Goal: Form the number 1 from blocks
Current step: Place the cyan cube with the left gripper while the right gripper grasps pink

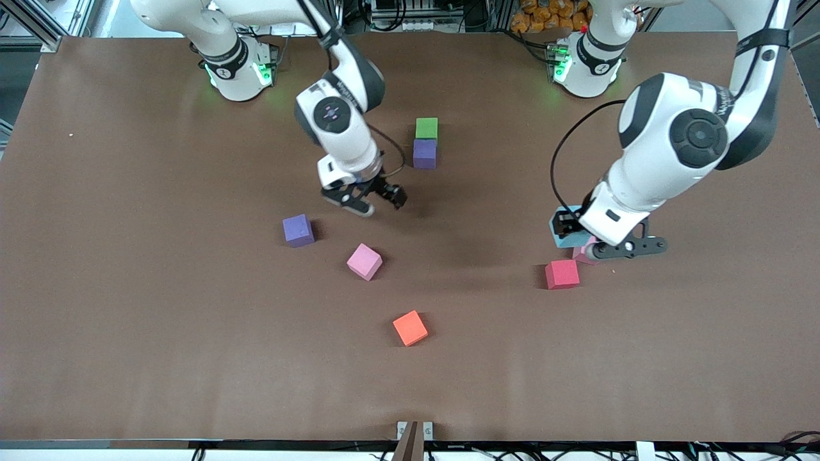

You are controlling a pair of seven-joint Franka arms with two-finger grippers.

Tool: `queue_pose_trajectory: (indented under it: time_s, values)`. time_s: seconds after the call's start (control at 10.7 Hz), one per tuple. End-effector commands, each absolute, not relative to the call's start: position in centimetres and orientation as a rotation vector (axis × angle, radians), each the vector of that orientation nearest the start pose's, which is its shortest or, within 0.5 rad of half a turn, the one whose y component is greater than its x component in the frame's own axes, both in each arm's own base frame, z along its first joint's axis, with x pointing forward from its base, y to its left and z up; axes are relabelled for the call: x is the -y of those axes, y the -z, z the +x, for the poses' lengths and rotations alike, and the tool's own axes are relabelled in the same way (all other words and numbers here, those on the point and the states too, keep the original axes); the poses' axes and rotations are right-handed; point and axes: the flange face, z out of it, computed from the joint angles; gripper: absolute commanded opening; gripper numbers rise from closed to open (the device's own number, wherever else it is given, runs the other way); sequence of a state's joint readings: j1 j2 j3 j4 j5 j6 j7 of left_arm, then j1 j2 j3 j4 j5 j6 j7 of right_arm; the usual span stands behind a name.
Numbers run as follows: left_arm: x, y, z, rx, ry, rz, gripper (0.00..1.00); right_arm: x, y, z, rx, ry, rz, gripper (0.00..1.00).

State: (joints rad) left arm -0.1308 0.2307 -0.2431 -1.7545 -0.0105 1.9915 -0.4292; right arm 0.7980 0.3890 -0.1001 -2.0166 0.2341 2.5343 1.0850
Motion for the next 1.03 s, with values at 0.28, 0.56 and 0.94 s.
queue_pose_trajectory:
  time_s: [0.28,0.56,0.94]
  values:
    - [33.4,-39.2,54.3,-0.038,-0.145,-3.173,0.00,-31.6,-26.7,54.2,-1.112,0.037,-2.752,0.98]
    - [40.2,-35.2,50.9,-0.088,-0.176,-3.166,0.00,-31.6,-26.7,56.4,-1.128,0.070,-2.731,0.98]
    - [46.6,-28.9,47.0,-0.002,-0.224,-3.151,0.00,-32.2,-25.8,58.6,-1.123,0.097,-2.721,0.98]
